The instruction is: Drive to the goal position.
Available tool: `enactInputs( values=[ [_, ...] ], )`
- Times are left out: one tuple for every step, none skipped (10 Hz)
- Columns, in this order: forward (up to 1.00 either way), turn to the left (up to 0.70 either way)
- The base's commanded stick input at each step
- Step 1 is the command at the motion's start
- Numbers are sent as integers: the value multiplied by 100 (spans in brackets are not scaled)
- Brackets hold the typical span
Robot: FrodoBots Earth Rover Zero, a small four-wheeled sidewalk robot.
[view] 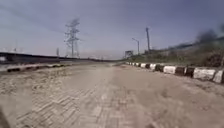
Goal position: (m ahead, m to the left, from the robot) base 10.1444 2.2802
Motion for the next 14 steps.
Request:
enactInputs(
  values=[
    [100,0],
    [100,0],
    [100,0],
    [100,0],
    [100,0],
    [100,0],
    [100,0],
    [100,0],
    [100,0],
    [100,0],
    [100,-1],
    [100,-3],
    [100,-5],
    [100,-13]
  ],
)
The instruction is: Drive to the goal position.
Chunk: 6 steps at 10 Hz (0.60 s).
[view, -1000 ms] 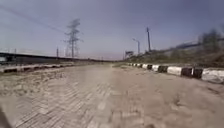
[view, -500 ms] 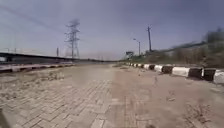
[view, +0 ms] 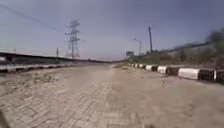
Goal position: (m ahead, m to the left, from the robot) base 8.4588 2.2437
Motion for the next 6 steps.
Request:
enactInputs(
  values=[
    [100,-14],
    [100,0],
    [100,0],
    [100,0],
    [100,0],
    [100,0]
  ],
)
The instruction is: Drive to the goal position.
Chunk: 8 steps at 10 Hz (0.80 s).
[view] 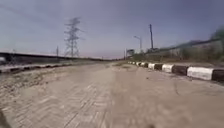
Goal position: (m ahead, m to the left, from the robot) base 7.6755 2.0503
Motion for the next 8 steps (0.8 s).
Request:
enactInputs(
  values=[
    [100,0],
    [100,0],
    [100,0],
    [100,0],
    [100,0],
    [100,0],
    [100,0],
    [100,0]
  ],
)
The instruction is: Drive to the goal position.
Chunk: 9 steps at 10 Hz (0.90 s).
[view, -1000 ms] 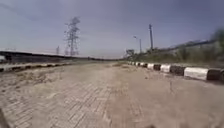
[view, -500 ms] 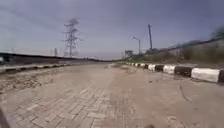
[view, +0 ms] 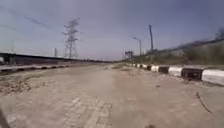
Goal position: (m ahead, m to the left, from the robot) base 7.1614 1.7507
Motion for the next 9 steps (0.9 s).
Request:
enactInputs(
  values=[
    [100,0],
    [100,0],
    [100,0],
    [100,0],
    [100,0],
    [100,0],
    [100,0],
    [100,0],
    [100,0]
  ],
)
